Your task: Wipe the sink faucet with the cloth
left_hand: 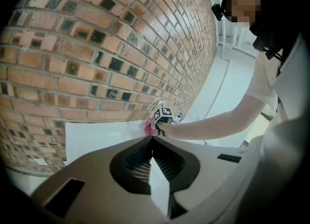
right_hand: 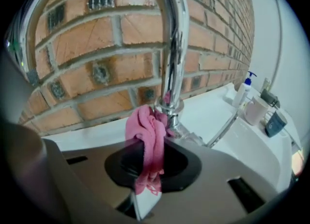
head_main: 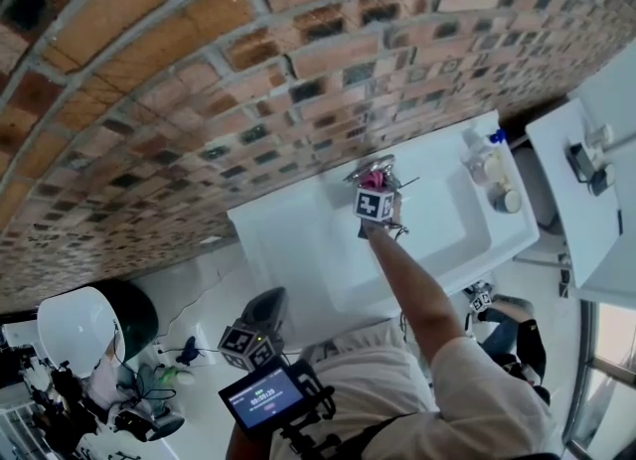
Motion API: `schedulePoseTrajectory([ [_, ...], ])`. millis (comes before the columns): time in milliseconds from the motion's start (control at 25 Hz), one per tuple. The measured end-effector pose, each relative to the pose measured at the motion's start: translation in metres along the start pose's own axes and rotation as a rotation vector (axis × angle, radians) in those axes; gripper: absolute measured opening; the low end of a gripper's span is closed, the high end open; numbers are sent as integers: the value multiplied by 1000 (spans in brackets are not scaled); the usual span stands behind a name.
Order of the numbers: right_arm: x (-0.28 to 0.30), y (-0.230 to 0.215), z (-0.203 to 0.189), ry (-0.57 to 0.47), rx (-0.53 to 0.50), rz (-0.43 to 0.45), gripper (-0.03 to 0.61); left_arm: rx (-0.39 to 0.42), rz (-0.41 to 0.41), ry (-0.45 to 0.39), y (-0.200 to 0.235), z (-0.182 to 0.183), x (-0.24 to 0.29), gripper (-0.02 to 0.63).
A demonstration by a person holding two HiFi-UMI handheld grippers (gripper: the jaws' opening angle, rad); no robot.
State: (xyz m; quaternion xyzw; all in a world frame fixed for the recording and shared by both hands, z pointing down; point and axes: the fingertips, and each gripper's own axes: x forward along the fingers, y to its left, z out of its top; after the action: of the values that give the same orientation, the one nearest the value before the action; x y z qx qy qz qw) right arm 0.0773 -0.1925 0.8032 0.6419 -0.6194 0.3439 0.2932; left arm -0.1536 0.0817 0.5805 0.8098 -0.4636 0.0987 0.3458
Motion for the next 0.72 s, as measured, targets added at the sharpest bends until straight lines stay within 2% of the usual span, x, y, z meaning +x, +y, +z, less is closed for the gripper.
schedulePoseTrajectory([
  [240,-15,-8,15,-50,-28,27,72,5,0,0,-3,-1,-2,-14],
  [440,-41,-9,40,-163,-57,48,72,5,-1,-7,-3,-1,-3,-15],
  [720,-68,-13,64,-275,-185,41,71,14,-8,-12,-1,-7,-2,-15],
])
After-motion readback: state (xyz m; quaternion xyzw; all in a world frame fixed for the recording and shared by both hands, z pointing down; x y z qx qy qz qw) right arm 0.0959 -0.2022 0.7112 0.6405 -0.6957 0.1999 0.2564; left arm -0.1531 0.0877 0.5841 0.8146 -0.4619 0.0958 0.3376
